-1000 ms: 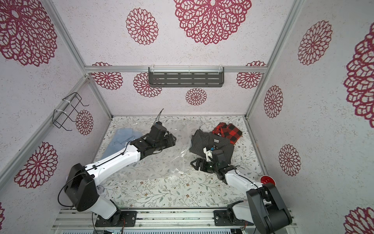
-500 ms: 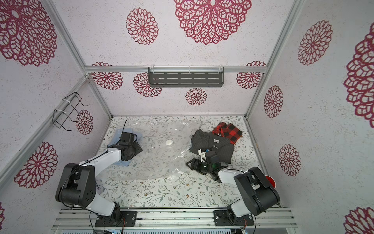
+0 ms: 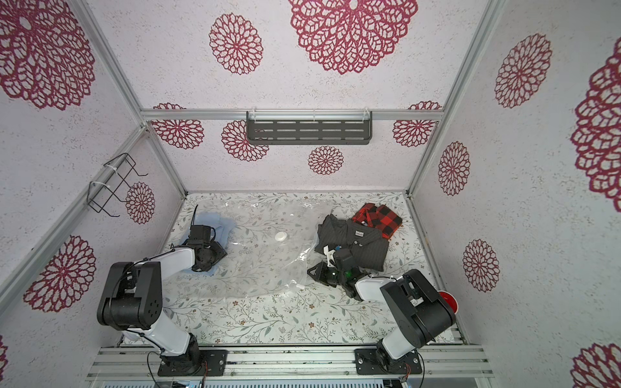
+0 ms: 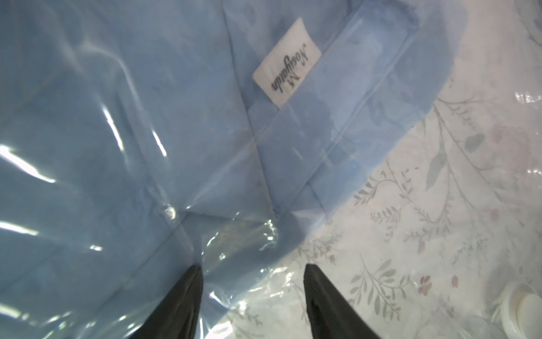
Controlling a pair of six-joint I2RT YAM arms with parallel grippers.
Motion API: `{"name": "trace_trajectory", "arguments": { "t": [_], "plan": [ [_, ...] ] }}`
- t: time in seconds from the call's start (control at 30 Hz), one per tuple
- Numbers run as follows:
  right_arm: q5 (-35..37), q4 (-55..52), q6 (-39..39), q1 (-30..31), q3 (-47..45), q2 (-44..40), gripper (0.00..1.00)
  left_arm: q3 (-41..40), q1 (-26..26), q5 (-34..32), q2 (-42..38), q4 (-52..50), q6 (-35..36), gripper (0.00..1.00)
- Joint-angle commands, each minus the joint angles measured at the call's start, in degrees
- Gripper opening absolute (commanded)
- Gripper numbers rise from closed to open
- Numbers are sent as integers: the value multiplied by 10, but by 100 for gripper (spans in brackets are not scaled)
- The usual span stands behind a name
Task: Place the folded shirt into the vacuum bag
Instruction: Adjust the vacuum bag at the center of the board.
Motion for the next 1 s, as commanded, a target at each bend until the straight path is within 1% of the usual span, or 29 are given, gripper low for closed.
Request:
{"name": "trace_trajectory", "arguments": {
  "t": [0.0, 0.03, 0.07, 0.23, 0.53, 0.7, 0.77, 0.8, 0.83, 0.87, 0.9, 0.97],
  "plan": [
    [42, -42, -25, 0, 8, -20, 6, -3, 16, 13, 17, 10, 4, 59],
    [52, -59, -37, -1, 9, -26, 1, -3, 18, 15, 18, 11, 2, 59],
    [61, -75, -46, -6, 10, -31, 0, -2, 20, 14, 21, 10, 1, 59],
    [71, -111, -79, -38, -1, -53, 0, 3, 28, 20, 28, 4, -3, 59],
    [51, -133, -118, -103, -37, -83, 0, 3, 30, 23, 29, 9, -3, 58],
    [36, -136, -126, -105, -43, -92, 0, 8, 29, 30, 30, 7, -3, 58],
    [44, -150, -132, -105, -44, -103, 0, 14, 19, 33, 16, -7, 0, 58],
    [50, -161, -136, -106, -44, -111, 0, 20, 9, 24, 4, -21, 2, 58],
    [56, -171, -140, -108, -44, -121, 1, 26, -4, 10, -14, -39, 4, 58],
    [57, -180, -144, -109, -43, -129, 7, 33, -17, -6, -30, -55, 3, 59],
    [60, -189, -146, -111, -42, -140, 15, 42, -33, -25, -48, -74, 4, 60],
    [64, -205, -150, -113, -39, -160, 24, 60, -63, -48, -78, -105, -2, 62]
  ]
}}
